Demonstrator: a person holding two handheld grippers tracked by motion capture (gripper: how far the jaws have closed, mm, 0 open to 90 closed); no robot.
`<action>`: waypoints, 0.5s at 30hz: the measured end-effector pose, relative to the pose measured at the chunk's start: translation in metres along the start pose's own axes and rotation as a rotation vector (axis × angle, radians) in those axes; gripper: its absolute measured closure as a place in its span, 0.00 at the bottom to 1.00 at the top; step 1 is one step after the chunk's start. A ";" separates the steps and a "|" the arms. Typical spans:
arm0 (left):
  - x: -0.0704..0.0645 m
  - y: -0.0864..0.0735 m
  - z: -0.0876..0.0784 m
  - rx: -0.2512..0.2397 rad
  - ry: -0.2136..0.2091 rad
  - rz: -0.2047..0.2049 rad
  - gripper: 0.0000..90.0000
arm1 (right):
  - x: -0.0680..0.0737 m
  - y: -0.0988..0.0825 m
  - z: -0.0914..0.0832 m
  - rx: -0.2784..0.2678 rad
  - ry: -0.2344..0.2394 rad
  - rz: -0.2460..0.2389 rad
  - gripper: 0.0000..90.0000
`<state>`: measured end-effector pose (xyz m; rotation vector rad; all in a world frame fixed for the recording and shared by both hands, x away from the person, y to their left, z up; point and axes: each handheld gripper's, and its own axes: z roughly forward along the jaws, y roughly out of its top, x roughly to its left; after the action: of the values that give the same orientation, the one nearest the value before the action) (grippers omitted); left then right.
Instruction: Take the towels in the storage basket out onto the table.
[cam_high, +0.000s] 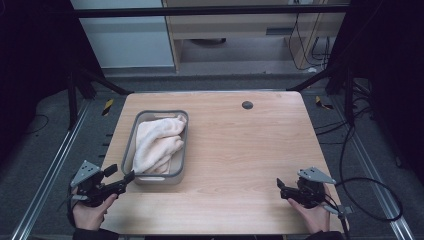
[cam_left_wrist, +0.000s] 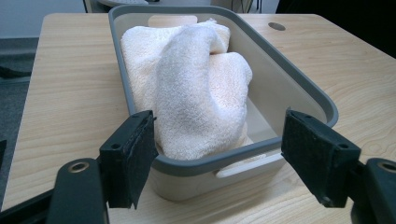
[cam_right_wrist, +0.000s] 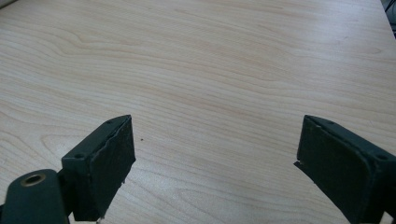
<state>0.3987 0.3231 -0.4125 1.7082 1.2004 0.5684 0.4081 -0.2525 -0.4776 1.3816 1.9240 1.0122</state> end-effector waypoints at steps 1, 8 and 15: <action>0.000 0.001 0.000 -0.001 0.000 0.000 0.29 | 0.000 0.000 0.000 -0.003 -0.002 -0.006 0.13; -0.003 0.012 0.006 0.005 0.001 0.014 0.29 | 0.001 0.000 0.000 -0.006 -0.002 -0.014 0.13; -0.007 0.018 0.013 0.022 -0.005 0.025 0.29 | 0.002 0.001 0.000 -0.009 -0.007 -0.025 0.13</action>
<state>0.4145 0.3102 -0.4011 1.7446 1.1868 0.5673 0.4079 -0.2509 -0.4767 1.3506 1.9251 1.0020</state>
